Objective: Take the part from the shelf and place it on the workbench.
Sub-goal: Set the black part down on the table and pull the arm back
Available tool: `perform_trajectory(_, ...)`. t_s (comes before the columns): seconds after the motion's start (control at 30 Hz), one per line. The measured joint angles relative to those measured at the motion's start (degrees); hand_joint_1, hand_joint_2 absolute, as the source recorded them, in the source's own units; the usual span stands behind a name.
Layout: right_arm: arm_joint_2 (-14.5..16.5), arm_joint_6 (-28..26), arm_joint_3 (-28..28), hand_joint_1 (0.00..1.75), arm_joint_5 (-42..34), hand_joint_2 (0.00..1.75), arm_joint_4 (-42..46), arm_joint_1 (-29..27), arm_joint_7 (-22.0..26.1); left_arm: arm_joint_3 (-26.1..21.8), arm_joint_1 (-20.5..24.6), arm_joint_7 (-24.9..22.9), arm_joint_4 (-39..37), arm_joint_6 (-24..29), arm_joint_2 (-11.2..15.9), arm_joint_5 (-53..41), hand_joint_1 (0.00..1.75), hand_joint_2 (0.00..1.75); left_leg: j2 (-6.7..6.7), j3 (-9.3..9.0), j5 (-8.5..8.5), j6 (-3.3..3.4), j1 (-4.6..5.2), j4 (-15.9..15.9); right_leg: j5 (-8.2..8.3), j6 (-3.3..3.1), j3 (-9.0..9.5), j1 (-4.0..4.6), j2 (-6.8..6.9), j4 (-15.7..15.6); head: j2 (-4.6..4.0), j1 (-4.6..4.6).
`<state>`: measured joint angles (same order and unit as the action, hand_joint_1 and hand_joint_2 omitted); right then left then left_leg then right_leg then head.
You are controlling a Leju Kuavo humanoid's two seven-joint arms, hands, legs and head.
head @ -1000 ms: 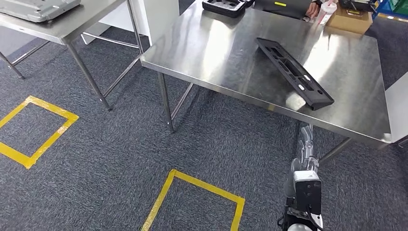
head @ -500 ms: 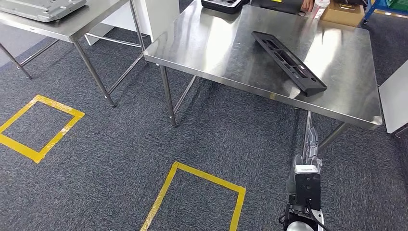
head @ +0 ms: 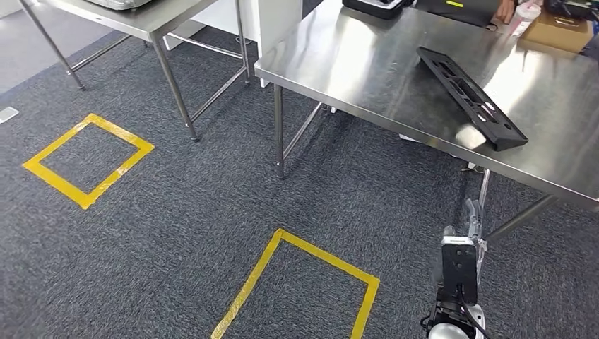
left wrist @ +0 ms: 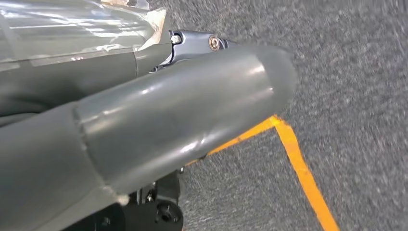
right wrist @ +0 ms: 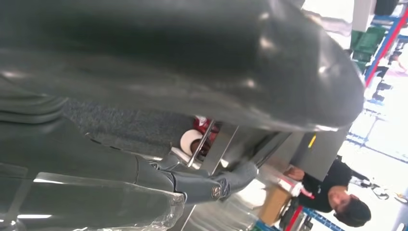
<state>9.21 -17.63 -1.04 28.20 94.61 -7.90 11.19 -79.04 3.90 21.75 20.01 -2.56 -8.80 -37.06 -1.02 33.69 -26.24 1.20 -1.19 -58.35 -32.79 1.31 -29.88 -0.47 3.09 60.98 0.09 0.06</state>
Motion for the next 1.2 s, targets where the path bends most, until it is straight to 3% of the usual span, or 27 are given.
perform_trajectory(0.07,0.0,-0.1,0.9,0.0,0.4,0.0,0.1,-0.6,0.0,0.3,0.1,0.0,-0.1,0.0,0.2,-0.3,0.0,0.0,1.22,0.66,0.48,0.72,0.24,0.0,-3.52,-0.52,-3.43,-0.13,-2.11,7.6,0.0,0.15)
perform_trajectory(0.1,0.0,-0.2,1.3,0.0,0.5,0.0,0.1,-0.9,0.0,0.5,0.1,0.0,-0.2,0.0,0.3,-0.5,0.0,0.0,1.89,0.97,0.71,0.93,0.39,0.0,-4.59,-0.58,-4.83,-0.11,-2.5,10.7,0.0,0.16)
perform_trajectory(0.13,0.0,-0.2,1.6,0.0,0.7,0.0,0.1,-1.1,0.0,0.6,0.0,0.0,-0.4,0.0,0.4,-0.6,0.0,0.0,2.6,1.26,0.98,1.07,0.54,0.0,-4.75,-0.43,-5.29,-0.07,-2.72,11.9,0.0,0.18)
perform_trajectory(0.17,0.0,-0.3,1.9,0.0,1.0,0.0,0.1,-1.2,0.0,0.7,0.0,0.1,-0.5,0.0,0.5,-0.7,0.0,0.0,3.3,1.51,1.27,1.09,0.66,0.0,-3.99,-0.19,-4.59,-0.02,-2.95,10.7,0.0,0.19)
perform_trajectory(0.23,0.0,-0.4,2.4,0.0,2.0,0.0,0.2,-1.2,-0.3,1.0,0.0,0.1,-0.9,-0.1,0.6,-0.9,0.0,0.0,4.68,1.92,1.89,0.88,0.74,0.0,-1.0,0.13,-0.54,0.05,-4.43,3.0,0.0,0.2)
perform_trajectory(0.3,0.0,-0.4,2.6,0.0,3.0,0.0,0.3,-1.3,-0.7,1.2,0.1,0.2,-1.2,-0.2,0.7,-1.0,0.0,0.0,5.85,2.24,2.44,0.38,0.88,-0.1,1.1,-0.09,2.38,0.31,-6.07,-3.2,0.0,0.16)
perform_trajectory(0.33,0.1,-0.4,2.8,0.0,3.6,0.0,0.3,-1.3,-0.9,1.3,0.1,0.3,-1.4,-0.2,0.8,-1.1,0.0,0.0,6.31,2.38,2.7,0.05,0.9,0.0,1.48,-0.32,2.75,0.49,-6.41,-4.4,0.0,0.14)
perform_trajectory(0.4,0.2,-0.4,3.1,0.0,4.8,0.0,0.3,-1.2,-1.5,1.4,0.0,0.3,-1.7,0.0,0.9,-1.3,0.0,0.0,7.27,2.61,3.29,-0.75,0.86,0.2,2.1,-0.9,2.6,0.46,-5.32,-4.7,0.0,0.14)
perform_trajectory(0.47,0.5,-0.5,3.3,0.0,5.9,0.0,0.2,-1.0,-2.0,1.5,-0.1,0.2,-2.0,0.2,1.0,-1.5,0.0,0.0,6.09,3.45,2.34,-1.32,0.87,-0.9,2.95,-1.64,2.75,-0.08,-4.09,-5.2,0.0,-0.01)
perform_trajectory(0.5,0.6,-0.5,3.4,0.0,6.4,0.0,0.0,-0.9,-2.1,1.5,-0.1,0.1,-2.1,0.2,1.0,-1.5,0.0,0.0,4.74,4.44,0.67,-1.57,0.86,-3.1,3.32,-1.95,2.75,-0.41,-3.43,-5.4,0.0,-0.18)
perform_trajectory(0.57,0.8,-0.6,3.6,0.0,6.8,0.0,-0.4,-1.0,-2.3,1.6,0.0,0.1,-2.3,0.2,1.1,-1.6,0.0,0.0,2.23,7.43,-3.86,-2.21,0.68,-10.4,3.67,-2.36,2.47,-0.31,-1.99,-5.3,0.0,-0.44)
perform_trajectory(0.63,0.8,-0.7,3.9,0.0,6.8,0.0,-0.8,-1.0,-2.4,1.7,0.1,0.0,-2.5,0.2,1.1,-1.6,0.0,0.0,1.43,9.13,-5.89,-2.84,0.31,-15.8,3.76,-2.38,2.08,-0.25,-0.39,-5.2,0.0,-0.47)
perform_trajectory(0.67,0.8,-0.7,4.0,0.0,6.9,0.0,-1.0,-1.0,-2.4,1.7,0.0,0.0,-2.6,0.2,1.1,-1.6,0.0,0.0,1.16,8.46,-5.36,-3.05,0.12,-15.5,3.75,-2.34,1.93,-0.27,0.36,-5.2,0.0,-0.48)
perform_trajectory(0.7,0.9,-0.8,4.0,0.0,7.0,0.0,-1.2,-0.9,-2.5,1.8,0.0,-0.2,-2.7,0.3,1.2,-1.6,0.0,0.0,0.68,6.65,-4.09,-3.2,-0.07,-13.0,3.72,-2.29,1.86,-0.3,1.06,-5.1,0.0,-0.49)
perform_trajectory(0.77,0.9,-1.0,4.2,0.0,7.9,0.0,-1.8,-0.6,-2.9,1.9,0.1,-0.8,-2.8,0.7,1.3,-1.8,0.0,0.0,-1.82,1.62,-1.55,-3.29,-0.21,-5.1,3.46,-1.91,1.94,-0.07,2.3,-4.9,0.0,-0.58)
perform_trajectory(0.83,0.8,-1.6,4.7,0.0,9.0,0.0,-3.7,0.1,-3.8,2.0,0.3,-1.8,-2.9,1.4,1.5,-2.0,0.0,0.0,-3.29,-0.95,-0.63,-2.53,0.04,-0.5,3.18,-1.18,2.07,0.35,3.3,-4.5,0.0,-0.39)
perform_trajectory(0.9,0.8,-2.7,5.6,0.0,10.0,0.0,-7.7,1.4,-4.9,2.1,0.3,-3.0,-3.2,2.3,1.6,-2.2,0.0,0.0,-2.23,-0.77,-0.4,-1.28,0.45,0.1,3.2,-0.45,2.19,0.61,4.26,-4.6,0.0,-0.12)
perform_trajectory(0.93,0.7,-3.5,6.1,0.0,10.7,0.0,-10.5,2.3,-5.2,2.2,0.3,-3.6,-3.4,2.8,1.6,-2.2,0.0,0.0,-1.72,-0.68,-0.12,-0.72,0.52,0.3,3.04,-0.09,2.13,0.53,3.88,-4.4,0.0,-0.08)
perform_trajectory(1.0,0.4,-5.4,7.3,0.0,11.9,0.0,-16.5,3.6,-5.2,2.2,0.4,-4.6,-3.6,3.5,1.6,-2.2,0.0,0.0,-0.53,-0.39,0.61,0.46,0.43,0.8,1.11,0.1,0.75,0.24,1.03,-1.5,0.0,0.02)
perform_trajectory(1.03,0.1,-6.1,7.8,0.0,12.3,0.0,-19.1,4.0,-5.0,2.2,0.5,-4.8,-3.7,3.7,1.6,-2.2,0.0,0.0,0.15,-0.11,0.92,0.9,0.38,0.9,-0.62,-0.05,-0.82,0.0,-0.83,1.7,0.0,0.1)
perform_trajectory(1.1,-0.2,-6.6,8.6,0.0,12.6,0.0,-23.0,4.2,-5.0,2.2,0.7,-4.9,-3.8,3.8,1.7,-2.2,0.0,0.0,1.8,0.66,1.4,1.35,0.41,0.9,-3.86,-0.33,-4.45,-0.1,-2.54,9.4,0.0,0.27)
perform_trajectory(1.13,-0.4,-6.6,8.9,0.0,12.7,0.0,-24.4,4.3,-5.0,2.2,0.7,-5.0,-3.8,3.9,1.7,-2.2,0.0,0.0,2.67,0.96,1.61,1.37,0.44,0.9,-4.46,-0.16,-5.52,-0.12,-2.75,11.7,0.0,0.3)
perform_trajectory(1.17,-0.5,-6.7,9.2,0.0,12.7,0.0,-25.6,4.5,-4.9,2.2,0.7,-5.0,-3.9,3.9,1.7,-2.2,0.0,0.0,3.52,1.17,1.8,1.29,0.45,0.9,-4.09,0.18,-5.53,-0.13,-2.87,11.8,0.0,0.36)
perform_trajectory(1.2,-0.6,-6.8,9.3,0.0,12.7,0.0,-26.5,4.6,-4.9,2.2,0.6,-5.1,-4.0,3.9,1.7,-2.2,0.0,0.0,4.35,1.29,1.98,1.14,0.45,0.9,-2.84,0.61,-4.39,-0.2,-3.07,9.6,0.0,0.4)
